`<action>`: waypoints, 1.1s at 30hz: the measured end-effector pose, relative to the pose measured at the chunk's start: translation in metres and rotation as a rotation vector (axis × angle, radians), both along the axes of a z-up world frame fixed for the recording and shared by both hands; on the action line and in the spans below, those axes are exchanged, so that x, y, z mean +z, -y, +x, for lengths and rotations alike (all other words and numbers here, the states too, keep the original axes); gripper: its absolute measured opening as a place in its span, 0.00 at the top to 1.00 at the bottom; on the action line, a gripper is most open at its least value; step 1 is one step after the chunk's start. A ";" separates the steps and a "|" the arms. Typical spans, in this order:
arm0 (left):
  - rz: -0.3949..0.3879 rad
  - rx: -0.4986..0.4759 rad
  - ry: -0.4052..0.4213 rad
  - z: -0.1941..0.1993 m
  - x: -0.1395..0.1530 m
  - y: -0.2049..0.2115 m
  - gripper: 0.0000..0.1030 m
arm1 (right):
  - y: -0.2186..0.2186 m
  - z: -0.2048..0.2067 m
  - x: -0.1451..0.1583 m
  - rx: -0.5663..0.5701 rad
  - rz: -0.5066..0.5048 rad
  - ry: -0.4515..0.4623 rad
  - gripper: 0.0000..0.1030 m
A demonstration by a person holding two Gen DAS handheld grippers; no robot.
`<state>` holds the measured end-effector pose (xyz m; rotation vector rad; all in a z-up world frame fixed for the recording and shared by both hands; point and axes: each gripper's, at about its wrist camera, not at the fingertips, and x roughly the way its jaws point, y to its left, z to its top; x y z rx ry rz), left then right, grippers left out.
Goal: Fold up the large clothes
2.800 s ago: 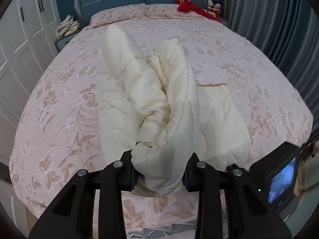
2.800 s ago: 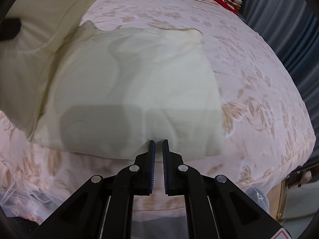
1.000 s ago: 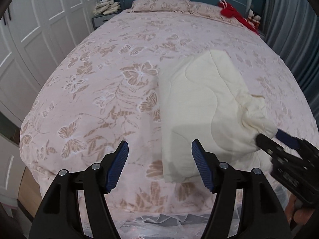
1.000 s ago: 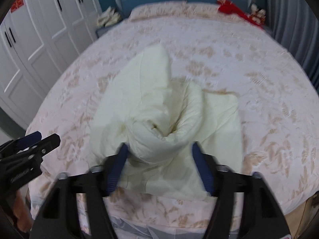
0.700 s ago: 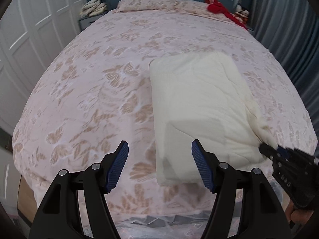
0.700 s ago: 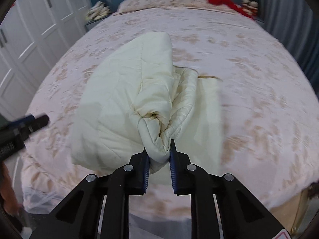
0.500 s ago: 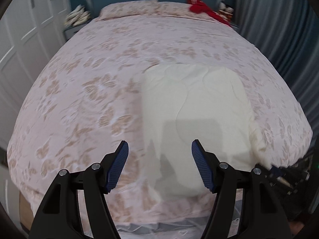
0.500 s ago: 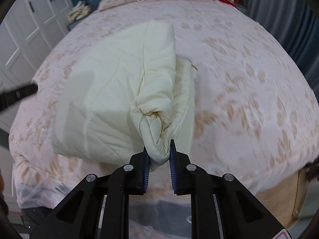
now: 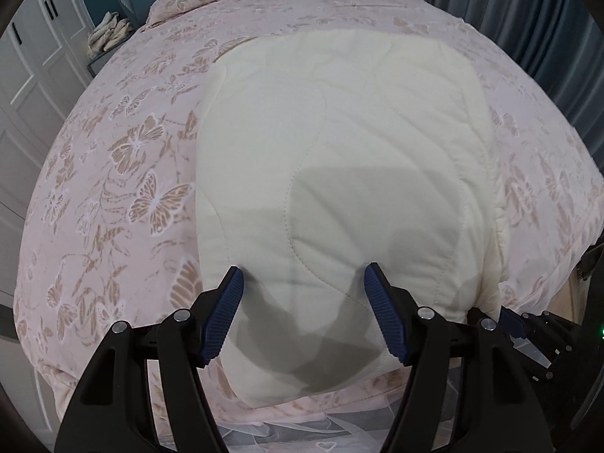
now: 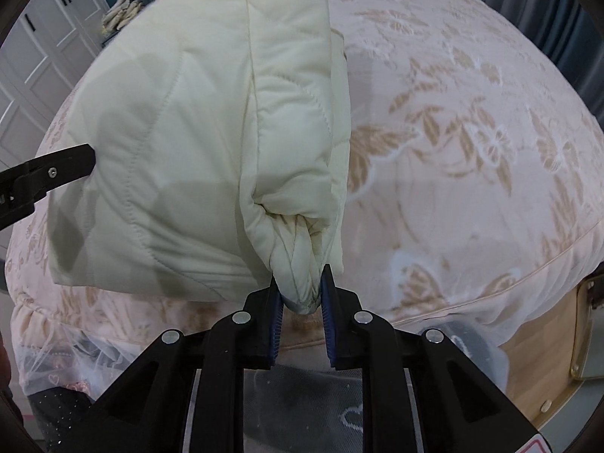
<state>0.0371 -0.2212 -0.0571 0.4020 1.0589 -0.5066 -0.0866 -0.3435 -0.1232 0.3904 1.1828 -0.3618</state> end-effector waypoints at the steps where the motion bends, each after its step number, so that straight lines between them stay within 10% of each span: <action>1: 0.010 -0.004 0.010 -0.002 -0.003 0.001 0.37 | 0.000 0.001 -0.003 -0.002 -0.001 -0.004 0.84; 21: 0.095 -0.014 0.102 -0.006 -0.023 0.010 0.36 | 0.004 -0.011 0.015 -0.046 0.030 0.043 0.77; 33: -0.072 -0.058 0.175 0.031 0.070 0.060 0.43 | 0.011 -0.014 0.061 -0.036 -0.022 0.151 0.84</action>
